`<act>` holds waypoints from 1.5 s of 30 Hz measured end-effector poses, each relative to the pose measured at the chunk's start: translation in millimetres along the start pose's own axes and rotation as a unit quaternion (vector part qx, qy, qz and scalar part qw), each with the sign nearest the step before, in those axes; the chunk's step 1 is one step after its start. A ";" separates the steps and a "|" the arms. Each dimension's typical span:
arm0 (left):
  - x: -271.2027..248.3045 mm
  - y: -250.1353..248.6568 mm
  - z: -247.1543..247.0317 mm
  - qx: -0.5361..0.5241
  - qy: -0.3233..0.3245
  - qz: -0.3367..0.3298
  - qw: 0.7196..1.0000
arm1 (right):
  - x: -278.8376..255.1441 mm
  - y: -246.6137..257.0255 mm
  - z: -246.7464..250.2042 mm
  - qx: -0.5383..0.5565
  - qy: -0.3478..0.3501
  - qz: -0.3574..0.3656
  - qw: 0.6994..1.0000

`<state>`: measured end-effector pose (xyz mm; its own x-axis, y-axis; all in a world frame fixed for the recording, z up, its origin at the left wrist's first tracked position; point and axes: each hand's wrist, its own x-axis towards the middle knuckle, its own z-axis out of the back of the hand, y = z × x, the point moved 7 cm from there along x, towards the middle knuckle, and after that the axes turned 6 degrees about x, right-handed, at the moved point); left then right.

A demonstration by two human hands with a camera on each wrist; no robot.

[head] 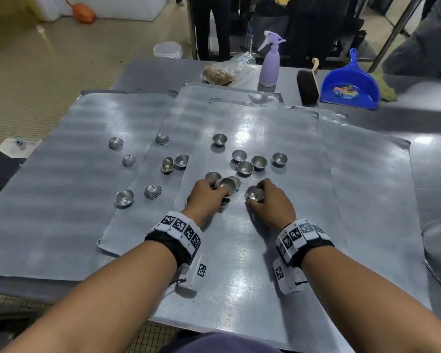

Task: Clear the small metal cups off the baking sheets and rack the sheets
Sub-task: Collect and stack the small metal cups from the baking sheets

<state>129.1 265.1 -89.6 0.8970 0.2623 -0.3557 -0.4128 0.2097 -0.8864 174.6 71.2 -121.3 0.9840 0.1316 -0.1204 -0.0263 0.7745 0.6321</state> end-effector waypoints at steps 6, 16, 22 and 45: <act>-1.4 0.4 -5.0 0.037 -0.007 0.012 0.999 | 0.3 0.9 -1.4 -0.026 0.027 0.006 0.999; -18.5 5.2 -0.8 0.023 -0.004 -0.002 1.000 | -25.7 7.8 -4.0 -0.019 0.027 0.013 0.999; -25.0 10.3 15.6 0.003 -0.032 -0.011 0.999 | -44.1 31.4 3.1 0.045 -0.006 0.053 0.998; -43.2 47.3 104.5 -0.257 -0.112 0.073 0.957 | -59.9 156.8 -47.4 0.099 0.047 0.192 0.975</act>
<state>54.3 362.1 -85.2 0.7553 0.4615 -0.4654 -0.3472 -0.3206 -0.8813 103.2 214.1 -51.2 0.8875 0.4517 0.0911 -0.3460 0.5228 0.7791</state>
